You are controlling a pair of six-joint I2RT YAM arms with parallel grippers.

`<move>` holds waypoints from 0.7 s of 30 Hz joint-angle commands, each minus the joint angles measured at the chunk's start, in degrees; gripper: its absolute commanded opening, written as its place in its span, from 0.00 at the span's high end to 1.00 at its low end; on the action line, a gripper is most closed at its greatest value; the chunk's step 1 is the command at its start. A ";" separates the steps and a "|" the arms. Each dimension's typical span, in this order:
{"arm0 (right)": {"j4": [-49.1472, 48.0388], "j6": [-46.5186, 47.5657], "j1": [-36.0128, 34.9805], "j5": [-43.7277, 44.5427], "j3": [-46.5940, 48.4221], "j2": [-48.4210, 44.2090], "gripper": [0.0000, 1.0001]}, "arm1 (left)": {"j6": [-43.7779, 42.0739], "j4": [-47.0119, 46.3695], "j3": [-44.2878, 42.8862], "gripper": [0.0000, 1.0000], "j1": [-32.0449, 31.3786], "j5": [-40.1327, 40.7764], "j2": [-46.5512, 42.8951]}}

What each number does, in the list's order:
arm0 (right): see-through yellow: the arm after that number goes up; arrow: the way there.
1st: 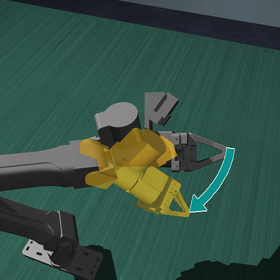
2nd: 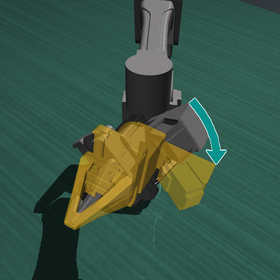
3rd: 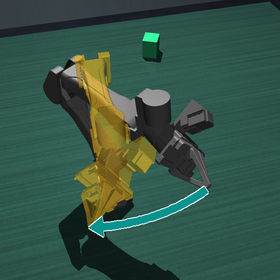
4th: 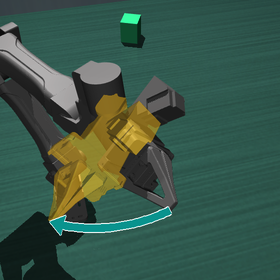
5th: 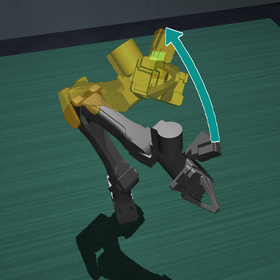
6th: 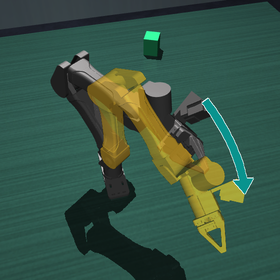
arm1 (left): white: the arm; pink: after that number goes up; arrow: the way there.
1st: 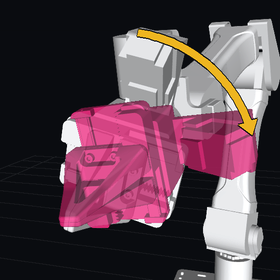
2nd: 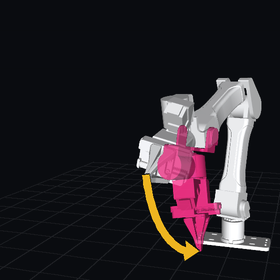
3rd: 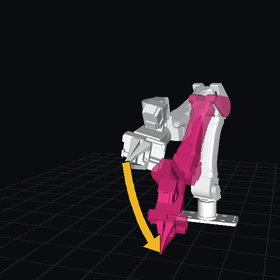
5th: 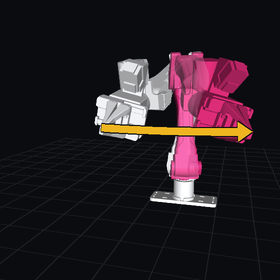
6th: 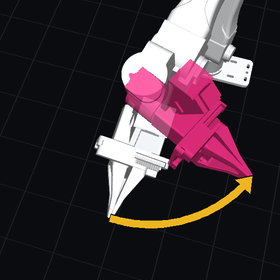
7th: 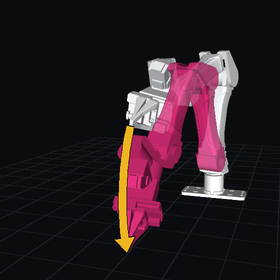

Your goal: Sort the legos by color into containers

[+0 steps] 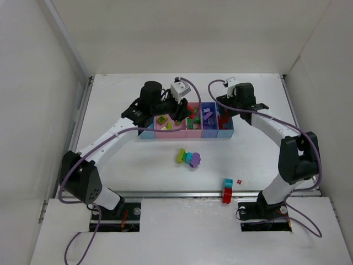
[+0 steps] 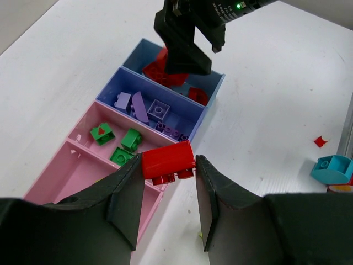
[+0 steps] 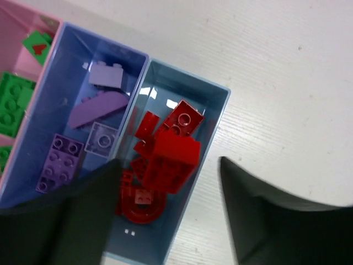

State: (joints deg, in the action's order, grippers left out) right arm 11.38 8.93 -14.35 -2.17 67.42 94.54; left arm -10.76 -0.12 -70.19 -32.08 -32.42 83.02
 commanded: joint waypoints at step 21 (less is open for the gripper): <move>5.57 -16.40 -0.15 30.29 3.77 -20.98 0.00 | 10.93 -12.98 -27.09 1.00 -8.88 0.78 31.48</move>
State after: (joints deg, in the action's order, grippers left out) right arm 12.38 -4.25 -14.35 19.92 69.41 73.69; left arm -4.16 -8.80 -91.96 -40.32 -32.01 111.83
